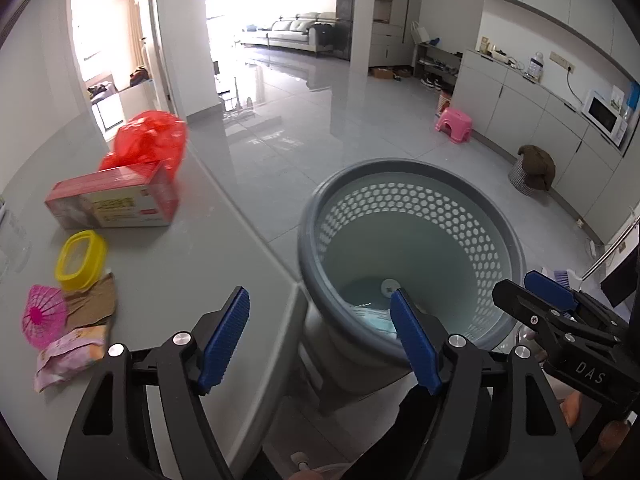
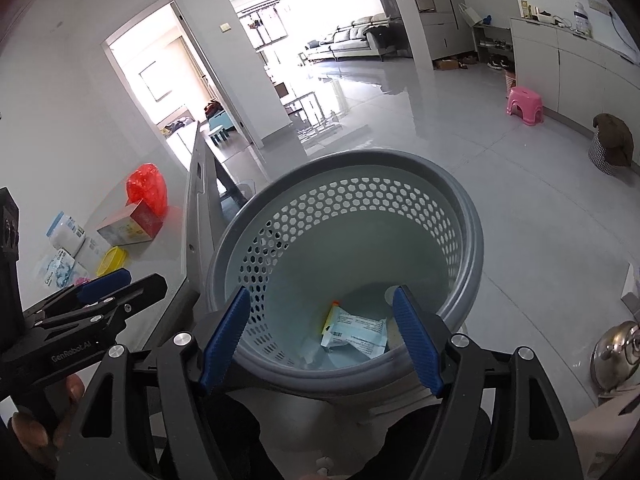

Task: Collect trash
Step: 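Swing both open tools back toward the remaining table items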

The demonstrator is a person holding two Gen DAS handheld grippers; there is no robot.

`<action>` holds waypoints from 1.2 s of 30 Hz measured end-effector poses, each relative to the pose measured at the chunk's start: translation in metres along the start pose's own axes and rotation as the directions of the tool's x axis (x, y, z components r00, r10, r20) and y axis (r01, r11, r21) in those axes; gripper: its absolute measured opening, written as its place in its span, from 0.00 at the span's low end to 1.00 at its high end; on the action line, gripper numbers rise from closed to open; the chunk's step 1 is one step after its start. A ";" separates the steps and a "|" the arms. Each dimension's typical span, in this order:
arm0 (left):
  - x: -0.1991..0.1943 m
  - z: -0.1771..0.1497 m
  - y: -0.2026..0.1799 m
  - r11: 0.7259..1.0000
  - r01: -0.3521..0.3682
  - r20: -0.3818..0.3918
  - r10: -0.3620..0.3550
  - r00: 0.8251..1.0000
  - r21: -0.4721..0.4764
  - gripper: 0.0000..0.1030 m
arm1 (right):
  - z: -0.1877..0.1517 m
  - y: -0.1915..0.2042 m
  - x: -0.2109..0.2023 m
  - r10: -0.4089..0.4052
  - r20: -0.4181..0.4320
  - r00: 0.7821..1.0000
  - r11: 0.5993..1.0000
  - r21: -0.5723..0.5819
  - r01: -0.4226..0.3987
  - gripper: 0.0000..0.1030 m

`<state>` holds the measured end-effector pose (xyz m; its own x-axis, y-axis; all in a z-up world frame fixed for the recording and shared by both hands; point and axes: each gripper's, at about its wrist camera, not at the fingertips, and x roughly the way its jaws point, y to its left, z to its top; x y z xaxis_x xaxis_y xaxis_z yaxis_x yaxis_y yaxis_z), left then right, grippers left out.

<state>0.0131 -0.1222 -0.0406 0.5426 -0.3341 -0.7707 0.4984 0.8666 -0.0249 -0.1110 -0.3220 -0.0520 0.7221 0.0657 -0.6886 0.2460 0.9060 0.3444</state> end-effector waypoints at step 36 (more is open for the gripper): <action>-0.082 -0.113 0.258 0.849 -0.349 -0.078 0.347 0.934 -0.396 0.73 | -0.036 0.283 0.092 0.241 -0.234 0.942 0.813 -0.481 -0.328 0.69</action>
<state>0.0210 0.1711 -0.0565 0.6276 0.0177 -0.7784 -0.0336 0.9994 -0.0044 0.0020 -0.0446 -0.0403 0.5881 0.3780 -0.7150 -0.3475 0.9164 0.1986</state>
